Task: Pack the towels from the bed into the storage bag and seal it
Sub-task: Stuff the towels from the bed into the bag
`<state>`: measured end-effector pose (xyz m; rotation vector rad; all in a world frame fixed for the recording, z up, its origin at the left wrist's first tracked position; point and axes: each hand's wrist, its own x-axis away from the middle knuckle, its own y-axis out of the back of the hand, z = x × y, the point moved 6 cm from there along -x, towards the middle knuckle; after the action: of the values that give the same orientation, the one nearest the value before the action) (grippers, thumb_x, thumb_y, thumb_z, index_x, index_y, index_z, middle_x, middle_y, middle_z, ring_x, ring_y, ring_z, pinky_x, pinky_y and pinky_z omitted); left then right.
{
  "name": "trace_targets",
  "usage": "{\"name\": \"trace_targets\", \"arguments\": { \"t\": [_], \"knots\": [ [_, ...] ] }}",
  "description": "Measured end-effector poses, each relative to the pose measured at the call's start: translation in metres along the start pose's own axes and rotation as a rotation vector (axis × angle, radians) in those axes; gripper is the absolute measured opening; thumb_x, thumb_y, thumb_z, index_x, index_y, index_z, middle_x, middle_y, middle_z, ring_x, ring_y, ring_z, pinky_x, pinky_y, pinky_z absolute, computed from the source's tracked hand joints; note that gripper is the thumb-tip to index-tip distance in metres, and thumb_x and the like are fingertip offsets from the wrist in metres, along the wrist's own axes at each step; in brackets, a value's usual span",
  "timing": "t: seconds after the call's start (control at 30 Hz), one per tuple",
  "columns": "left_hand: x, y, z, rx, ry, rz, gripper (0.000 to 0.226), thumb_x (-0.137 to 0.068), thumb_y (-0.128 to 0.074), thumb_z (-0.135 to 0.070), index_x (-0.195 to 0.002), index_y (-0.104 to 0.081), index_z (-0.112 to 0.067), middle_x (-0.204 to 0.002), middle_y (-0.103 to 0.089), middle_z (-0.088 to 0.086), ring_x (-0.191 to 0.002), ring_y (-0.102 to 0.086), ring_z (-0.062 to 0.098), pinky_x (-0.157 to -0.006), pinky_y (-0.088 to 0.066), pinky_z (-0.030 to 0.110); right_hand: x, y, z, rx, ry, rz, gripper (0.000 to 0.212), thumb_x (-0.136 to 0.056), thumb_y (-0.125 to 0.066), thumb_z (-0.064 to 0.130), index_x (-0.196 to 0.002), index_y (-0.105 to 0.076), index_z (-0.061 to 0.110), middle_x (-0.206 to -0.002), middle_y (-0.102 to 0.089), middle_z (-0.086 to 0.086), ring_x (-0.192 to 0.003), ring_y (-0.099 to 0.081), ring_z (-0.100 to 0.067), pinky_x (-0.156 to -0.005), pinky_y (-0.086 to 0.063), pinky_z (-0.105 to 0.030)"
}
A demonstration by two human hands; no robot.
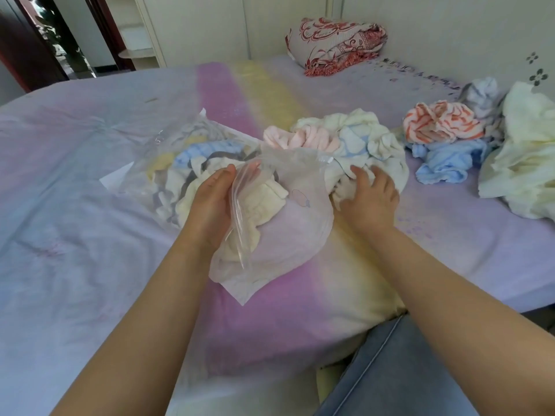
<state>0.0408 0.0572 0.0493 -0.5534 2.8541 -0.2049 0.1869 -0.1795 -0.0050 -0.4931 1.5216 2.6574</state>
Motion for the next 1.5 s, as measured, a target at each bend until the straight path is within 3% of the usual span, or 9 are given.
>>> {"name": "trace_targets", "arguments": {
  "t": [0.07, 0.13, 0.4, 0.57, 0.77, 1.07, 1.17, 1.33, 1.5],
  "knots": [
    [0.001, 0.000, 0.003, 0.007, 0.002, 0.008, 0.038, -0.098, -0.045, -0.033, -0.113, -0.075, -0.017, -0.123, -0.072, 0.007, -0.122, -0.063, 0.019, -0.113, -0.039, 0.048, -0.008, -0.021, -0.030, 0.202, -0.140, 0.236, 0.066, -0.085, -0.049, 0.035, -0.142, -0.016, 0.037, -0.158, 0.002, -0.004, -0.144, -0.002, -0.037, -0.111, -0.011, -0.059],
    [0.002, -0.001, 0.007, -0.008, 0.002, 0.029, 0.040, -0.095, -0.047, -0.038, -0.115, -0.075, -0.018, -0.123, -0.071, 0.005, -0.123, -0.063, 0.018, -0.113, -0.038, 0.047, -0.008, -0.027, -0.049, 0.196, -0.191, 0.259, 0.056, -0.087, -0.045, 0.026, -0.140, -0.026, 0.032, -0.159, -0.001, -0.004, -0.140, -0.017, -0.038, -0.110, -0.019, -0.056],
    [0.002, -0.002, 0.014, -0.026, 0.006, 0.020, 0.041, -0.099, -0.041, -0.038, -0.118, -0.073, -0.020, -0.125, -0.071, -0.001, -0.122, -0.063, 0.013, -0.111, -0.040, 0.042, 0.015, 0.050, -0.048, -0.203, -0.191, -0.266, 0.028, -0.089, -0.045, 0.021, -0.111, -0.058, 0.010, -0.153, -0.025, -0.011, -0.127, -0.031, -0.041, -0.096, -0.037, -0.048],
    [0.005, -0.003, 0.007, -0.001, -0.012, -0.017, 0.040, -0.102, -0.037, -0.030, -0.116, -0.073, -0.020, -0.123, -0.072, -0.003, -0.121, -0.064, 0.013, -0.105, -0.043, 0.038, 0.052, 0.112, 0.003, -0.234, 0.127, -0.515, 0.026, -0.076, -0.056, 0.034, -0.088, -0.063, 0.012, -0.129, -0.055, -0.003, -0.115, -0.044, -0.030, -0.090, -0.032, -0.037],
    [0.006, -0.007, 0.006, 0.050, 0.002, -0.013, 0.040, -0.106, -0.033, -0.024, -0.122, -0.068, -0.013, -0.125, -0.071, -0.003, -0.121, -0.063, 0.013, -0.103, -0.045, 0.034, 0.109, 0.038, 0.015, 0.116, 0.335, 0.685, 0.022, -0.086, -0.056, 0.038, -0.102, -0.054, 0.023, -0.097, -0.060, 0.002, -0.091, -0.056, -0.019, -0.079, -0.045, -0.034],
    [0.004, -0.008, 0.008, 0.031, -0.014, -0.002, 0.040, -0.106, -0.032, -0.024, -0.126, -0.065, -0.012, -0.128, -0.069, -0.004, -0.123, -0.062, 0.012, -0.104, -0.044, 0.035, 0.100, 0.071, 0.017, -0.273, 0.349, 0.949, 0.031, -0.077, -0.061, 0.002, -0.078, -0.064, 0.033, -0.076, -0.061, 0.018, -0.073, -0.054, 0.005, -0.070, -0.041, -0.013],
    [0.004, -0.008, 0.008, 0.034, -0.015, 0.008, 0.041, -0.106, -0.031, -0.025, -0.126, -0.065, -0.013, -0.129, -0.069, -0.006, -0.122, -0.062, 0.011, -0.103, -0.043, 0.035, 0.080, 0.086, 0.028, -0.486, 0.364, 0.893, 0.021, -0.080, -0.068, 0.020, -0.097, -0.066, 0.033, -0.089, -0.067, 0.018, -0.084, -0.060, 0.006, -0.076, -0.046, -0.011],
    [0.003, -0.007, 0.009, 0.033, -0.008, 0.004, 0.040, -0.106, -0.033, -0.026, -0.125, -0.066, -0.014, -0.129, -0.069, -0.004, -0.123, -0.062, 0.012, -0.105, -0.043, 0.036, 0.015, 0.076, 0.005, -0.284, 0.118, 0.156, 0.042, -0.085, -0.063, 0.031, -0.124, -0.047, 0.031, -0.120, -0.058, -0.001, -0.117, -0.053, -0.026, -0.096, -0.042, -0.038],
    [0.000, -0.002, 0.012, 0.028, -0.004, 0.001, 0.041, -0.102, -0.036, -0.030, -0.126, -0.065, -0.013, -0.129, -0.069, -0.004, -0.123, -0.062, 0.012, -0.105, -0.043, 0.037, 0.009, 0.034, -0.018, -0.129, 0.011, 0.361, 0.106, -0.067, -0.052, 0.079, -0.149, -0.001, 0.034, -0.160, -0.001, -0.008, -0.146, -0.002, -0.033, -0.116, -0.011, -0.056]
  ]
}}
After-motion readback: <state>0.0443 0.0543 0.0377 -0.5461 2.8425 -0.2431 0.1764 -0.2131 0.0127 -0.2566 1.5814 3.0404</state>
